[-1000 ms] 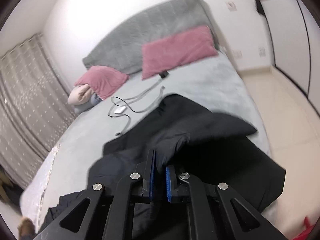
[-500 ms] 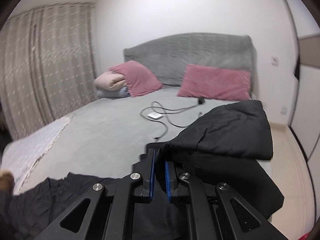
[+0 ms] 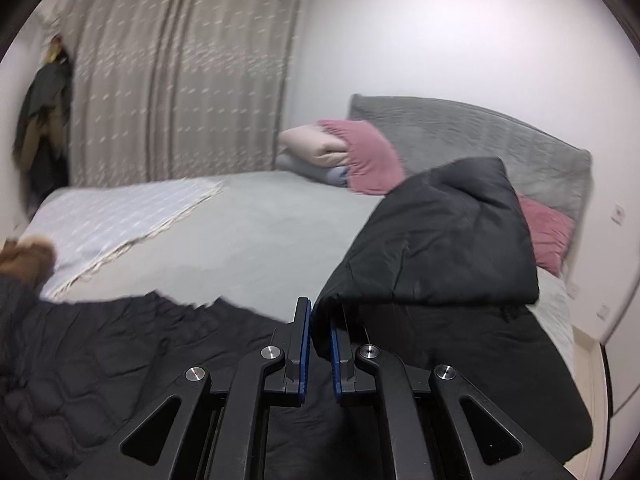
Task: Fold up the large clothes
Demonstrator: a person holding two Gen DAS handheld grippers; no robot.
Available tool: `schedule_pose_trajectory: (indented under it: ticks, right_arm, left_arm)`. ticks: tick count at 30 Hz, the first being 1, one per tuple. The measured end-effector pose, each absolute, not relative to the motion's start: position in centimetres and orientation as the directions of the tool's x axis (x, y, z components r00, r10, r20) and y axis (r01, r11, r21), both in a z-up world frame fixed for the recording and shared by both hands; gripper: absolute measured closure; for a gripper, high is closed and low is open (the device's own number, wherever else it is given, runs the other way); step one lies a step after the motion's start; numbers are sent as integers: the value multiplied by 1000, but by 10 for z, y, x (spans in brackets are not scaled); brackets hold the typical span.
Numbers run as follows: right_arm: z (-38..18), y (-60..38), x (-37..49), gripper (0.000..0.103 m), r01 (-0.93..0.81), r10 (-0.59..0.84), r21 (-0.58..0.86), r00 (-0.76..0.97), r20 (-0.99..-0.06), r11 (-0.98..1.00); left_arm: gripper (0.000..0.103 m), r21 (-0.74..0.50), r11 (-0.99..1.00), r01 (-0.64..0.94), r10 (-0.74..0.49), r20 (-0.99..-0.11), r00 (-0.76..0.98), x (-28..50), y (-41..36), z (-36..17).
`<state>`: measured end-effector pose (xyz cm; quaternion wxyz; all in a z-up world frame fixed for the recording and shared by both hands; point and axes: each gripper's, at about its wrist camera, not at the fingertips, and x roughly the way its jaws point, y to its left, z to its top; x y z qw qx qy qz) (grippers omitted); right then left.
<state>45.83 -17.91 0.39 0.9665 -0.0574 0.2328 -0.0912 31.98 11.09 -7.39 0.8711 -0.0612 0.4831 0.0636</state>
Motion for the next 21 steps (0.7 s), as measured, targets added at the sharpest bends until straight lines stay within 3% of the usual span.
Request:
schedule_pose_trajectory:
  ticks: [6, 14, 21]
  right_arm:
    - [-18, -131, 472, 95, 19, -88, -144, 864, -495, 989]
    - [-78, -57, 473, 95, -246, 56, -260, 817, -574, 934]
    - [-129, -32, 461, 95, -483, 137, -319, 697, -704, 816]
  left_arm:
    - [1, -49, 985, -166, 47, -848, 528, 318, 113, -72]
    - [1, -40, 985, -167, 54, -850, 524, 318, 116, -74]
    - [1, -44, 985, -167, 50, -855, 516, 319, 118, -76]
